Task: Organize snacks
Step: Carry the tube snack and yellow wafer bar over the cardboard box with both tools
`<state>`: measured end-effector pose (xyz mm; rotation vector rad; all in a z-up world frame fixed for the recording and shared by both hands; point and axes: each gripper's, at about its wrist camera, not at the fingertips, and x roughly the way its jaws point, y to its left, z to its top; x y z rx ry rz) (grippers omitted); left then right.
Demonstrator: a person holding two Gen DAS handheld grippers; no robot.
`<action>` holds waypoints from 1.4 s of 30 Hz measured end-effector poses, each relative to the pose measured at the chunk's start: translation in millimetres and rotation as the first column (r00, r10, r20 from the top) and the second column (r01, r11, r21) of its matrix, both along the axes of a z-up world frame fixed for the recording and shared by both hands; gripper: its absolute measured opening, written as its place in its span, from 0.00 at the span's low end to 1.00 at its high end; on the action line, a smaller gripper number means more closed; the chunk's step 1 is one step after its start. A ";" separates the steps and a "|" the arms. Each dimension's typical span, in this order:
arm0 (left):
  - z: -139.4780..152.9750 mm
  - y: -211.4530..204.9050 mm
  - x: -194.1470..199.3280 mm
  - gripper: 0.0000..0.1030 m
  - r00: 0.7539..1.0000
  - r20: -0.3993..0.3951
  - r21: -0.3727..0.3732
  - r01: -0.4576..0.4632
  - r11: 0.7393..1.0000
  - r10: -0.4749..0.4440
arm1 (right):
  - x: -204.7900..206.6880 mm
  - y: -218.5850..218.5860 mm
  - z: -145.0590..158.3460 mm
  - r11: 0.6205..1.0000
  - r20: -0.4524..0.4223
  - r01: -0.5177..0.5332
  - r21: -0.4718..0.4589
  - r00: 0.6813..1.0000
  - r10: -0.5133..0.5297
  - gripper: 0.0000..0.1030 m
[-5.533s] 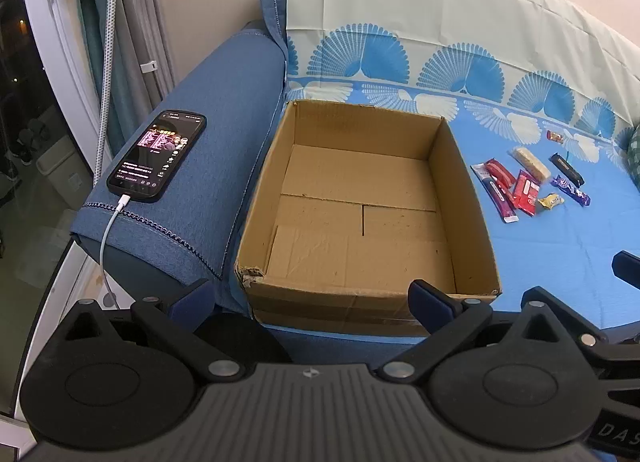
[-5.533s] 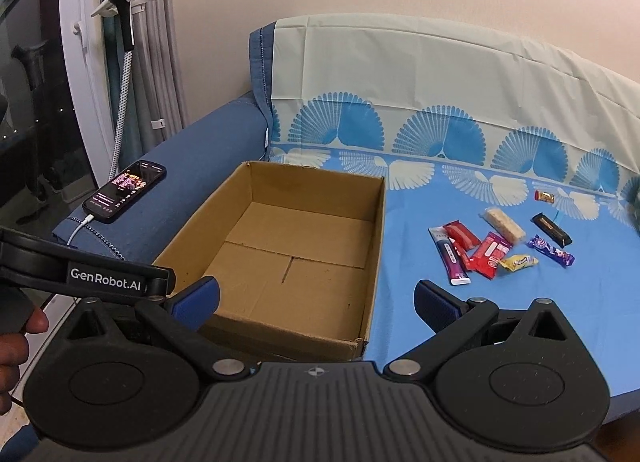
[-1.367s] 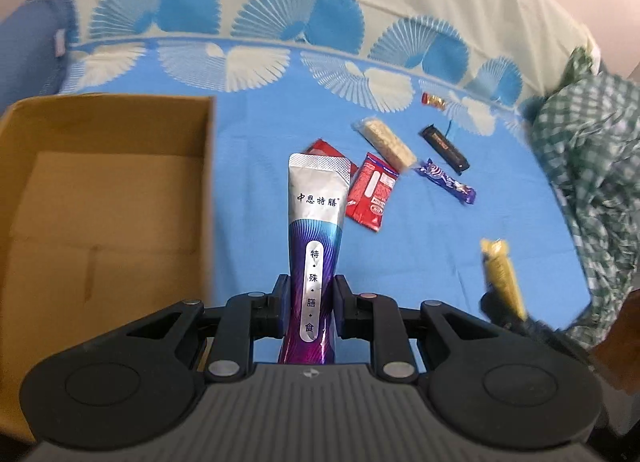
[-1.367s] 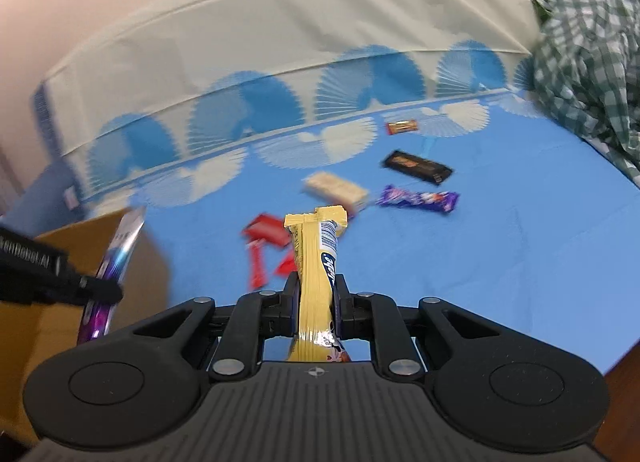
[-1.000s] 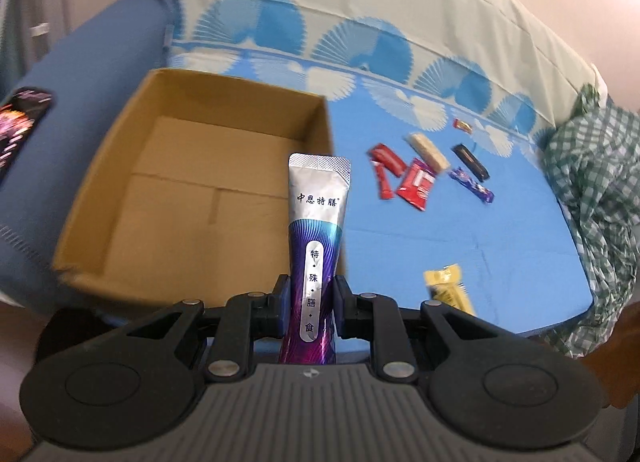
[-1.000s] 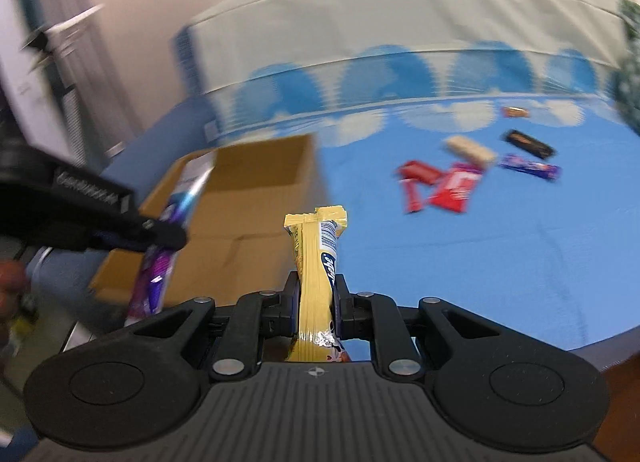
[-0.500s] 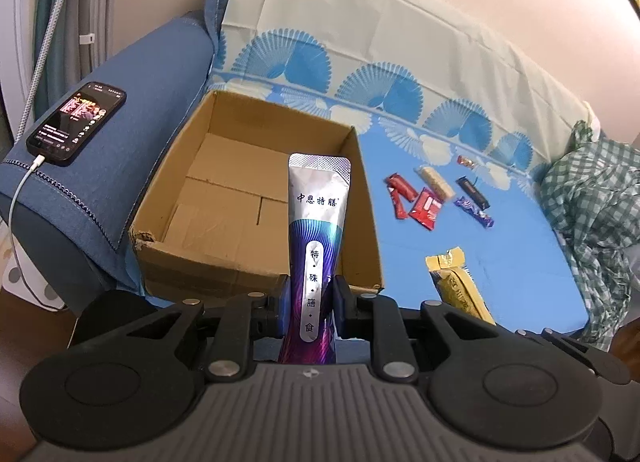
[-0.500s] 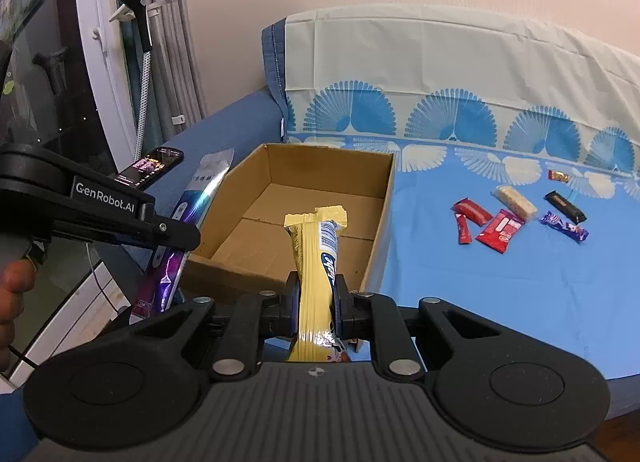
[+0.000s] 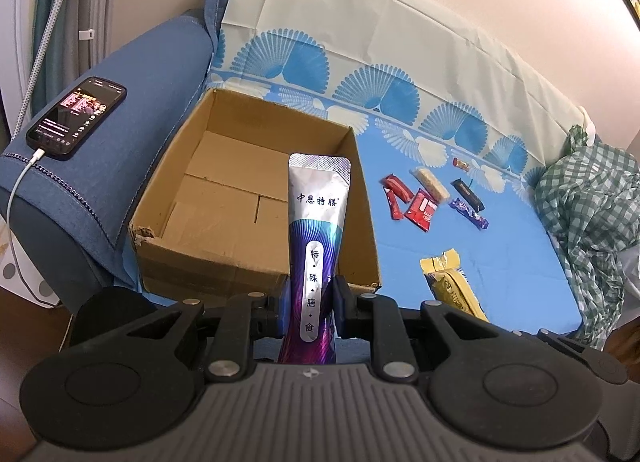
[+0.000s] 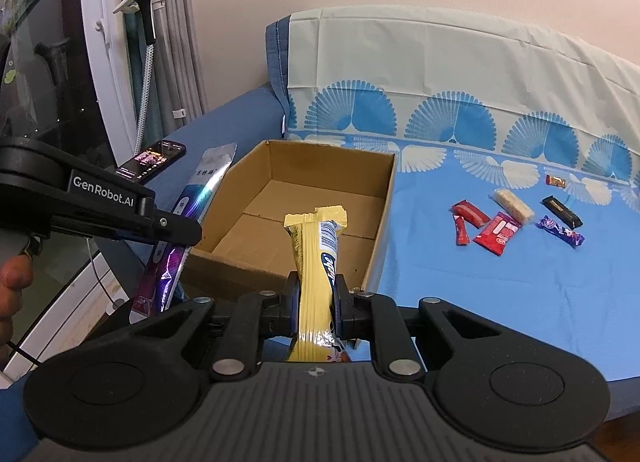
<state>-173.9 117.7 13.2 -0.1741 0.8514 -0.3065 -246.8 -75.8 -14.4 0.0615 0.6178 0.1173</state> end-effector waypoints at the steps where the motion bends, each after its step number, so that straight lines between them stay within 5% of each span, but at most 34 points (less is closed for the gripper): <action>1: -0.9 -0.3 0.8 0.23 1.000 -0.003 0.001 0.001 1.000 -0.001 | 0.9 -0.6 -0.7 1.000 -0.004 0.000 0.001 1.000 0.000 0.16; 22: -19.0 11.0 42.2 0.23 0.998 -0.050 0.034 -0.027 0.999 0.029 | 36.5 2.3 -17.9 1.000 -0.094 0.016 0.001 0.995 -0.016 0.16; 42: -42.2 24.6 157.3 0.23 0.990 -0.114 0.063 -0.074 0.995 0.081 | 162.5 22.6 -32.6 0.999 -0.127 -0.044 -0.019 0.991 0.041 0.16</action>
